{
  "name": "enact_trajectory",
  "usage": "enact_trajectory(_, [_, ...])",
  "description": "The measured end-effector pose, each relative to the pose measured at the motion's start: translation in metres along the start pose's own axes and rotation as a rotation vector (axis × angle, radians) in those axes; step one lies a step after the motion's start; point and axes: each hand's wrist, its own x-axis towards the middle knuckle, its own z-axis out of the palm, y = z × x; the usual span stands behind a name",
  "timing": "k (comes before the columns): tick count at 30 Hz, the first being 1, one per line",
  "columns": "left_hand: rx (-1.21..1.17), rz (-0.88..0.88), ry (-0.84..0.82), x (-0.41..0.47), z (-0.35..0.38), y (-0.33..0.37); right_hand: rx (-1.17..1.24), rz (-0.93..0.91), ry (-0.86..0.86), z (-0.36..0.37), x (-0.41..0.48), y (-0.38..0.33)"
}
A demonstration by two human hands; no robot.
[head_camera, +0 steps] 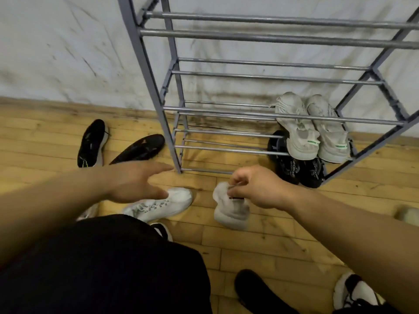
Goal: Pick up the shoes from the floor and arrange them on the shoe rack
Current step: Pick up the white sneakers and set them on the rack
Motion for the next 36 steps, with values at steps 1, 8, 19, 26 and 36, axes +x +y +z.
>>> enact_trajectory(1, [-0.050, -0.062, 0.004, 0.004, 0.020, -0.023, -0.006, -0.009, 0.003, 0.009, 0.004, -0.005])
enact_trajectory(8, [-0.150, -0.319, 0.062, 0.051, 0.137, -0.137, 0.123, 0.071, 0.094, 0.063, 0.037, -0.004])
enact_trajectory(19, [-0.147, -0.388, 0.162, 0.086, 0.186, -0.168, 0.208, 0.142, 0.046, 0.068, 0.072, 0.005])
enact_trajectory(26, [-0.384, -0.340, 0.285, 0.048, 0.142, -0.143, 0.058, 0.095, 0.009, 0.047, 0.061, -0.030])
enact_trajectory(36, [-0.451, 0.006, 0.575, -0.095, -0.047, -0.010, 0.008, -0.100, 0.128, -0.077, -0.050, -0.123])
